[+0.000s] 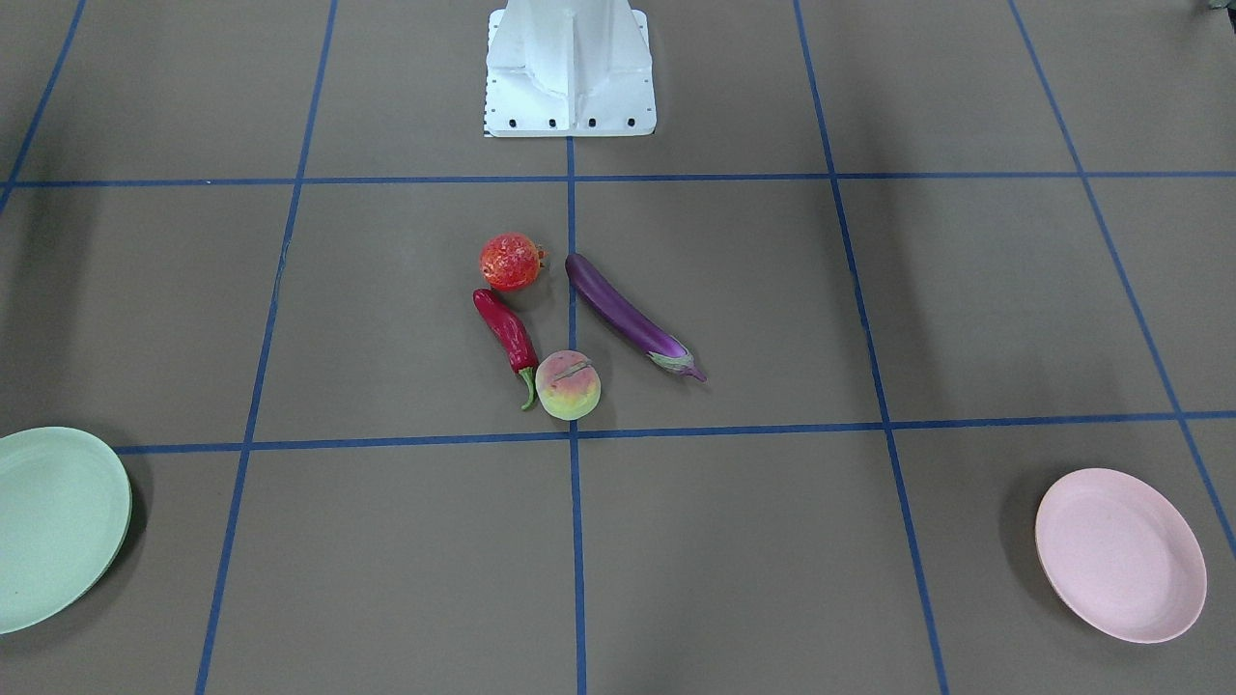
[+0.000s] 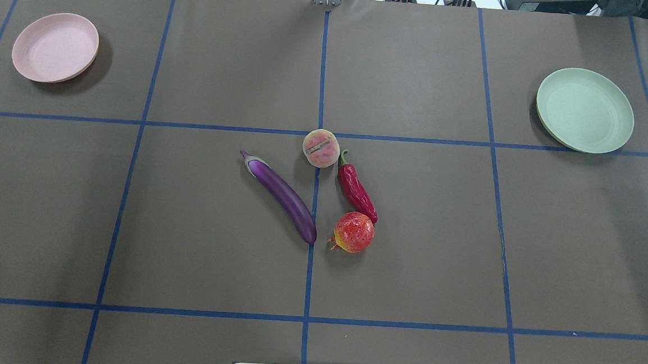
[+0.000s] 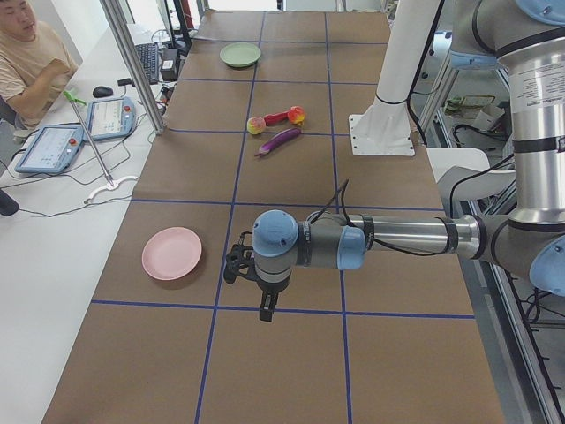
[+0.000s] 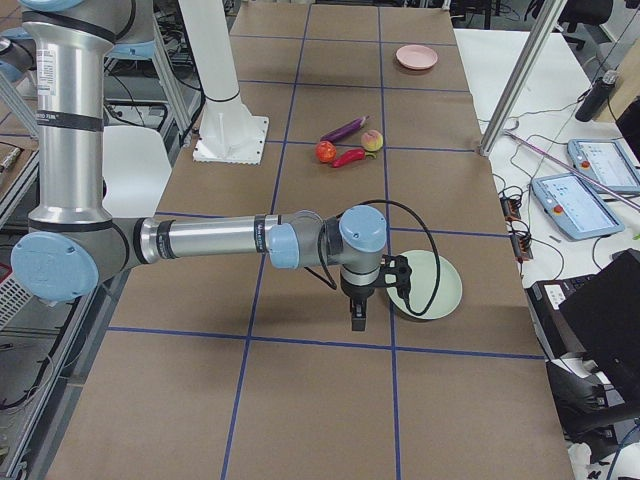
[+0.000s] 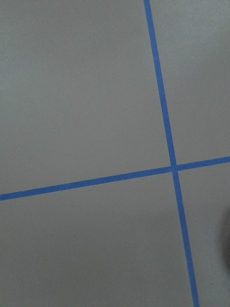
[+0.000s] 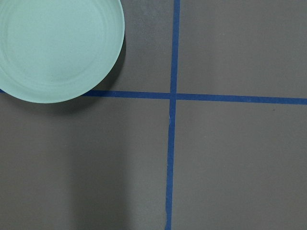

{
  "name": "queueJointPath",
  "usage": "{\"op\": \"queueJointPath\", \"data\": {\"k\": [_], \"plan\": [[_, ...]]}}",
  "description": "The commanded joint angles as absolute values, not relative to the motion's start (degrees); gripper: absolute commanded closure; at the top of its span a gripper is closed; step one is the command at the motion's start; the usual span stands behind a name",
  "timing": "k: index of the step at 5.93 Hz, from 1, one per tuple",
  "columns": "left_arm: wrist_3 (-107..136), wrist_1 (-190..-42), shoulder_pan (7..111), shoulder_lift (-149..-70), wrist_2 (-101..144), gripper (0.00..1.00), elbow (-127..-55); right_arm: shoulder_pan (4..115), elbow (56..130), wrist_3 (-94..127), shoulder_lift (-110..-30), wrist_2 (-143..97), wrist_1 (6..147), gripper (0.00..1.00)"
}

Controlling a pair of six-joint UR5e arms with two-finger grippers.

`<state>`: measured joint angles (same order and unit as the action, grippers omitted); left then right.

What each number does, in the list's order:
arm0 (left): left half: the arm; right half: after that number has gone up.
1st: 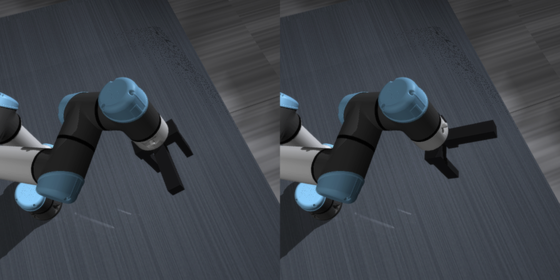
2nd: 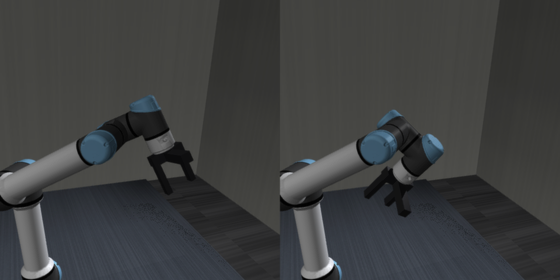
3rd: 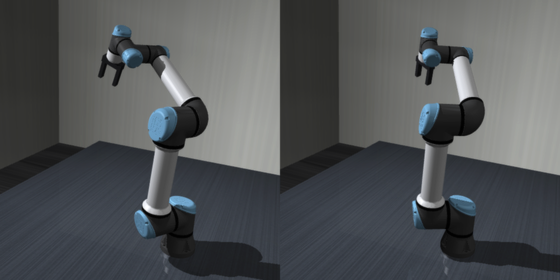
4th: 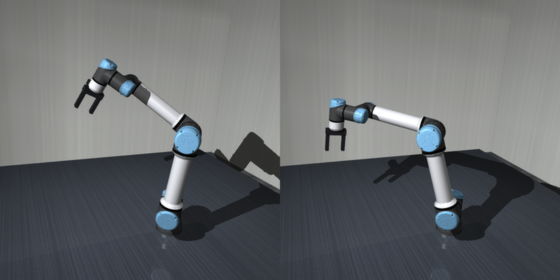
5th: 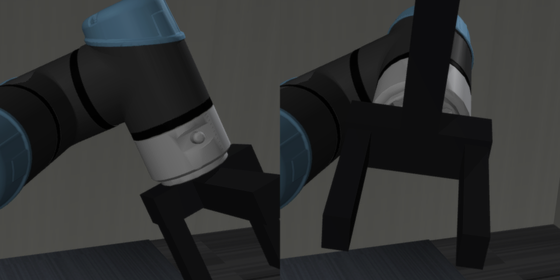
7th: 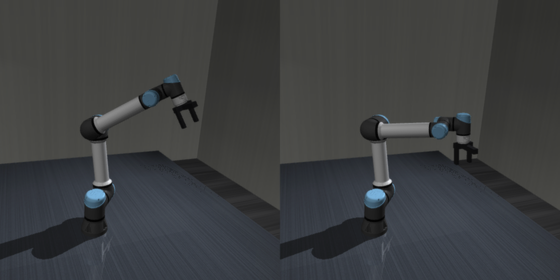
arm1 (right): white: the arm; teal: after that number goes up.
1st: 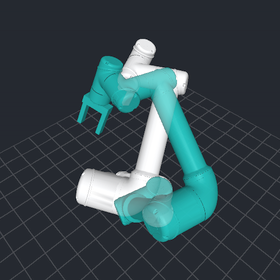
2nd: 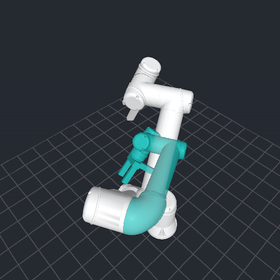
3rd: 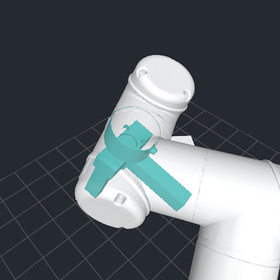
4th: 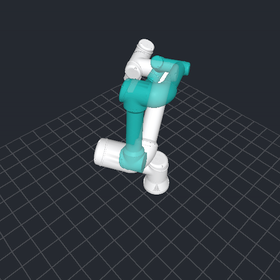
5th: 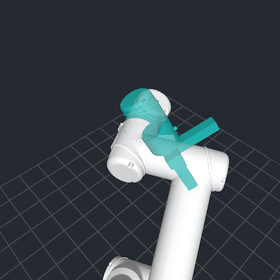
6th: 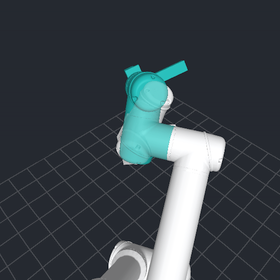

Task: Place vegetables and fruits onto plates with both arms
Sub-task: 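Move the right gripper from the green plate toward the peach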

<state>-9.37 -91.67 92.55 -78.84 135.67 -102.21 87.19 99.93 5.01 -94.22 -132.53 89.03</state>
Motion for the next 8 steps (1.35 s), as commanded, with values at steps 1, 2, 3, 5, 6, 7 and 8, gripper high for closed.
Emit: {"op": "queueJointPath", "data": {"k": [1, 2, 3, 5, 6, 7, 8], "plan": [[-9.75, -91.76, 92.55, -78.84, 135.70, 0.00, -102.48, 87.19, 100.02, 5.10, -94.13, -132.54, 88.95, 0.03], [-9.76, -91.76, 92.55, -78.84, 135.79, 0.00, -102.48, 87.19, 100.11, 5.18, -93.52, -132.89, 88.95, 0.03], [-9.84, -91.76, 92.55, -78.75, 135.97, 0.00, -102.48, 86.58, 100.80, 7.10, -92.73, -133.15, 88.68, 0.01], [-9.84, -91.67, 92.46, -78.49, 136.05, 0.00, -102.39, 79.41, 102.65, 10.01, -90.88, -135.77, 81.10, 0.01], [-9.84, -91.76, 92.46, -78.49, 136.05, 0.00, -102.39, 73.88, 102.31, 9.93, -88.96, -135.62, 73.64, 0.01], [-9.84, -91.67, 92.46, -78.49, 136.05, 0.00, -102.31, 69.04, 101.52, 11.41, -84.42, -135.27, 73.22, 0.01], [-9.76, -91.76, 92.46, -78.49, 136.05, 0.00, -102.13, 65.08, 99.95, 15.52, -79.85, -135.09, 73.30, 0.01]]}}
